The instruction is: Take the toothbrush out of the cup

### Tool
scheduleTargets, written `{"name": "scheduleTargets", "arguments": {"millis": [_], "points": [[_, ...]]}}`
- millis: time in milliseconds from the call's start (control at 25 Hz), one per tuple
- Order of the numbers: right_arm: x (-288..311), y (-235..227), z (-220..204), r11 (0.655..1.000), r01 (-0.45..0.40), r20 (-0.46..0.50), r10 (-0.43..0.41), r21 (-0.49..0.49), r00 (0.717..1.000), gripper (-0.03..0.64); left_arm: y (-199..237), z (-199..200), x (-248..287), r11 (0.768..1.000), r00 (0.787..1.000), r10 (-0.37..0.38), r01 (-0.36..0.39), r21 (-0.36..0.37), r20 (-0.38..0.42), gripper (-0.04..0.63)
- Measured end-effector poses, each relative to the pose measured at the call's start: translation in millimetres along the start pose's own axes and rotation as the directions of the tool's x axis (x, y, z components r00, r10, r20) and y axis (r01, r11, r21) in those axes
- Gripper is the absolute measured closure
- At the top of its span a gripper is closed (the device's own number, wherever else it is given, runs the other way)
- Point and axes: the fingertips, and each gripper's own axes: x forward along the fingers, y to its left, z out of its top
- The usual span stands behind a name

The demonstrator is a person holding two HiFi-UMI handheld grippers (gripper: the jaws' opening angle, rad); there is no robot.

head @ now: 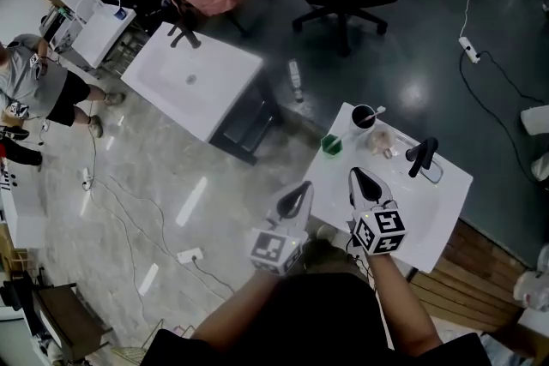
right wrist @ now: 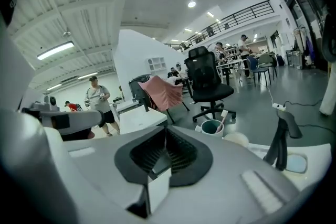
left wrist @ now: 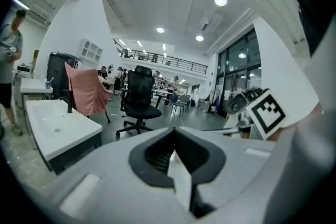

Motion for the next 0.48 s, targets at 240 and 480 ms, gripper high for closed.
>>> {"name": "scheduleTargets", "arguments": {"millis": [240,480], "points": [[19,1,-3,0.999,0.046,-0.022,-0.046,0.008,0.999,0.607,13,2,18,0.999,0.999,-0.051,0.051,-0.004,-0.01,0.592],[22,-6,-6,0.995,0.103,-0.016,-0.103,0.006,0.995,0.611,23,-14,51,0.993,0.993,-0.108,0.111,0.043,-0.055,0.579]]}}
